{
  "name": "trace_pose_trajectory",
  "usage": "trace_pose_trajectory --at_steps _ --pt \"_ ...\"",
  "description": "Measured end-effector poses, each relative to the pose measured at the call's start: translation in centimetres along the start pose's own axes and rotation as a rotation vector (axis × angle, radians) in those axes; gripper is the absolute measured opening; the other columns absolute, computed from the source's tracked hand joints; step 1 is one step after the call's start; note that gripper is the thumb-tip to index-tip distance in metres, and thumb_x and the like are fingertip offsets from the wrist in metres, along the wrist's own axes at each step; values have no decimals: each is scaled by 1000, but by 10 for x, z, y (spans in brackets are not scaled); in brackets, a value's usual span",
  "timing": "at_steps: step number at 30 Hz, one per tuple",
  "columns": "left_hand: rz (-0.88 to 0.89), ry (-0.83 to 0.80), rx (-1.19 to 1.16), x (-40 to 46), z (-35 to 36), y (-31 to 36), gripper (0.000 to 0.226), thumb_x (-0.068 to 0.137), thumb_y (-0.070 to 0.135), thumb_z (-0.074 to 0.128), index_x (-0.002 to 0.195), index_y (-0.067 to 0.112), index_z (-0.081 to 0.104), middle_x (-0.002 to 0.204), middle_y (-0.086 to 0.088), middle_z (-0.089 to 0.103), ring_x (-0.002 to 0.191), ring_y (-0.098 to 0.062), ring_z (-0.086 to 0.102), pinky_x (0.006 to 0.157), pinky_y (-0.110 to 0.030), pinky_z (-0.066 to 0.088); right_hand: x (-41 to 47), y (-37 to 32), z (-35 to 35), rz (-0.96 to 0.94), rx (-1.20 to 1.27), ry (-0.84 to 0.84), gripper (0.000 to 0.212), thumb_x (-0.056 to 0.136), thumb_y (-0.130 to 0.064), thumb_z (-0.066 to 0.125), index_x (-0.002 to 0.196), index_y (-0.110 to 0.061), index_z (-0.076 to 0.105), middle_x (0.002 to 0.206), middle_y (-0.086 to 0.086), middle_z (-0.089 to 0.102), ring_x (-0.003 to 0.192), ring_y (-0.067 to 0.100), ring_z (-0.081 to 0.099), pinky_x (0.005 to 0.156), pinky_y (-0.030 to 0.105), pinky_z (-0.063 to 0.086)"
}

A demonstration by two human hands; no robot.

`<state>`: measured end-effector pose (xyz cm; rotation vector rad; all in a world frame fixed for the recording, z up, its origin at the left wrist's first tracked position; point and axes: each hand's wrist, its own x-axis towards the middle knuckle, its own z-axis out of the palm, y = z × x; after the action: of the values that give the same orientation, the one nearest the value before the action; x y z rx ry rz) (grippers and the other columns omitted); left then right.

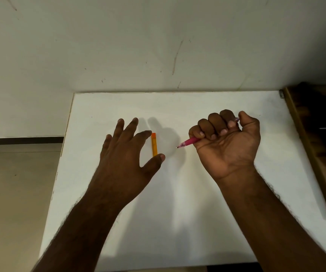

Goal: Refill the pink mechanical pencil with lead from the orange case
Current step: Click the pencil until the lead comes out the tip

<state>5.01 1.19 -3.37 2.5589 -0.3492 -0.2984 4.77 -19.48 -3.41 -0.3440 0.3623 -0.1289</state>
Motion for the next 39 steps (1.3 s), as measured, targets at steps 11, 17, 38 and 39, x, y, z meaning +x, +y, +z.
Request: trace_pose_trajectory --at_steps 11,17,38,39 --pt "7 10 -4 -3 -1 7 66 86 63 55 144 34 45 166 5 18 155 -16 -3 124 -50 11 -2 -4 -2 -13 -10 43 35 91 -42 37 65 -18 36 59 -3 29 54 16 23 57 29 30" --pt "21 7 -5 -4 1 11 65 86 63 55 144 34 45 166 5 17 155 -15 -3 124 -50 10 -6 -8 1 -6 -14 23 35 91 -42 38 66 -18 39 60 -3 29 54 16 23 57 30 30" --pt "34 3 -5 -4 9 12 65 85 66 54 142 34 47 165 3 20 155 -18 1 123 -52 14 -9 -13 7 -15 -108 -59 25 105 -26 41 88 -14 54 73 3 52 61 15 45 59 28 40" --pt "34 4 -5 -3 9 11 65 85 66 55 142 34 47 165 3 20 155 -18 1 123 -53 14 -8 -12 7 -29 -100 -57 19 102 -25 46 91 -15 57 77 3 56 63 15 50 61 28 44"
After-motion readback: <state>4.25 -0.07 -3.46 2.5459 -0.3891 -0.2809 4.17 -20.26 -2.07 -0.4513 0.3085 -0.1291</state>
